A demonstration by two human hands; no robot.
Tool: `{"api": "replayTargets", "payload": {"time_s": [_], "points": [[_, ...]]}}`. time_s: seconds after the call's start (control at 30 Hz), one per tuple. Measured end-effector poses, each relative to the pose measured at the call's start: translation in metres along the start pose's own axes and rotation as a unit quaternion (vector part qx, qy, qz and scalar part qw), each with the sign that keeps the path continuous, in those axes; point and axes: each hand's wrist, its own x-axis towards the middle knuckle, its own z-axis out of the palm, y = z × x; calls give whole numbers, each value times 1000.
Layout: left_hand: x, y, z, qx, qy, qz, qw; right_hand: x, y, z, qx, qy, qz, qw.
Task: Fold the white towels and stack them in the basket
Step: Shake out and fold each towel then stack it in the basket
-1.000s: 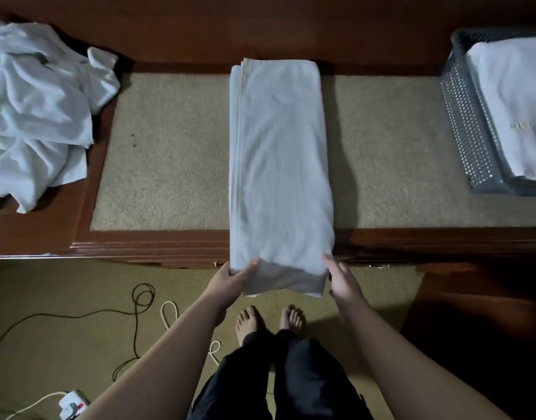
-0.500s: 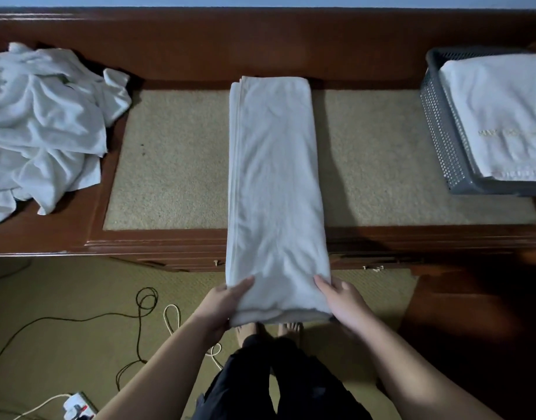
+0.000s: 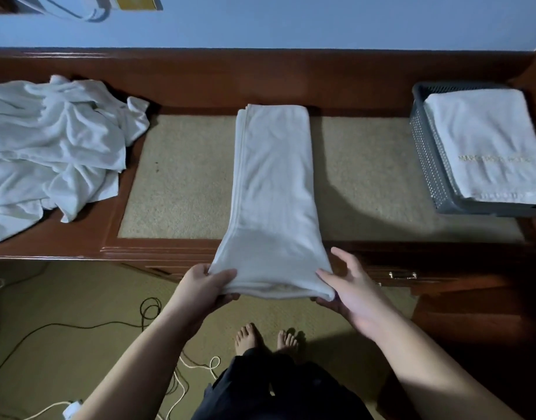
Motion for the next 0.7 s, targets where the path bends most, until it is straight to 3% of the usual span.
{"api": "replayTargets", "payload": {"time_s": [0.1, 0.3, 0.53, 0.63, 0.7], "points": [[-6, 24, 1, 23, 50, 54, 997, -3, -22, 3, -54, -28, -39, 997], [-6, 79, 6, 119, 14, 124, 985, 9, -74, 12, -68, -39, -48, 996], [43, 162, -10, 58, -173, 89, 979, 61, -151, 19, -3, -91, -8, 996], [73, 191, -21, 120, -252, 129, 951, 82, -178, 18, -24, -123, -25, 992], [93, 206, -20, 193, -237, 172, 937, 97, -192, 21, -88, -121, -57, 987]]}}
